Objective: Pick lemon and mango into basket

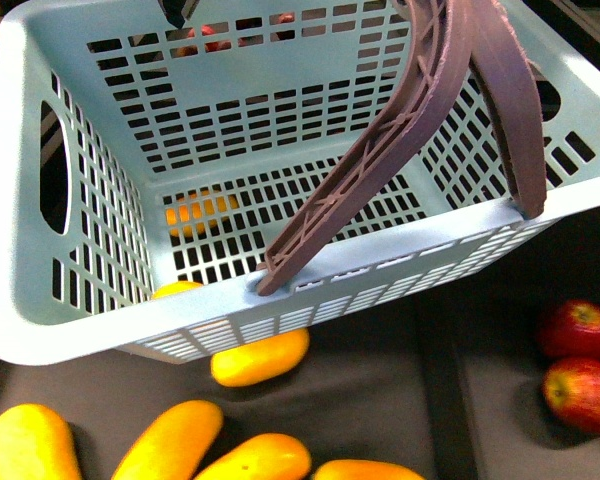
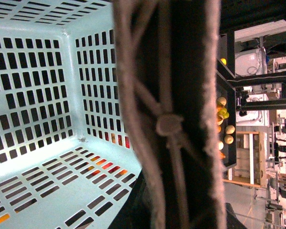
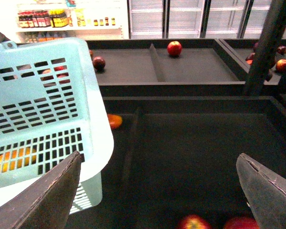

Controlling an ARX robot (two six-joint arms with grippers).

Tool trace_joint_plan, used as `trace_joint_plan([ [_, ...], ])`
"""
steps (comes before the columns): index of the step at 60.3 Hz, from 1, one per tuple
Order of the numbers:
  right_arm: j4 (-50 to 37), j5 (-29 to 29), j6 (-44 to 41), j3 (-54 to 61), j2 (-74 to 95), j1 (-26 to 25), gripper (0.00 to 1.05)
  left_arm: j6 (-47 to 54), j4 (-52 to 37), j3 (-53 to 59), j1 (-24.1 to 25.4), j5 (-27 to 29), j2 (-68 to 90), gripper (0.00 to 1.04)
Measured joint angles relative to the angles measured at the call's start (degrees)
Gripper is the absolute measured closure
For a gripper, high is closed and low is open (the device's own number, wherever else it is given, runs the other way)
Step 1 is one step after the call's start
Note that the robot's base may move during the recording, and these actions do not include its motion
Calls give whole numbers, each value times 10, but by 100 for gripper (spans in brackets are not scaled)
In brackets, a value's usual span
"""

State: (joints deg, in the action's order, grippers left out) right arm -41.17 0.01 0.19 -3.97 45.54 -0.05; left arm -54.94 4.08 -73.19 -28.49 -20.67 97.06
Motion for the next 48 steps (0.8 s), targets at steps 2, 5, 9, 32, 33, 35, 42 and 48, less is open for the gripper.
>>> trace_joint_plan([
  [2,0,0,0,0,0,0,9,0,0,0,0,1,0,100],
  [5,0,0,0,0,0,0,9,0,0,0,0,-1,0,100],
  [9,0,0,0,0,0,0,9,1,0,0,0,-2,0,100],
  [32,0,0,0,0,0,0,9,0,0,1,0,-2,0,100],
  [33,0,0,0,0,0,0,9,0,0,1,0,-2,0,100],
  [35,0,0,0,0,0,0,9,0,0,1,0,-2,0,100],
  [42,0,-3,0,0,-1,0,9,0,0,1,2,-3,-2,100],
  [48,0,-4,0,0,-1,1,9,-1,0,1,9,8,-5,100],
])
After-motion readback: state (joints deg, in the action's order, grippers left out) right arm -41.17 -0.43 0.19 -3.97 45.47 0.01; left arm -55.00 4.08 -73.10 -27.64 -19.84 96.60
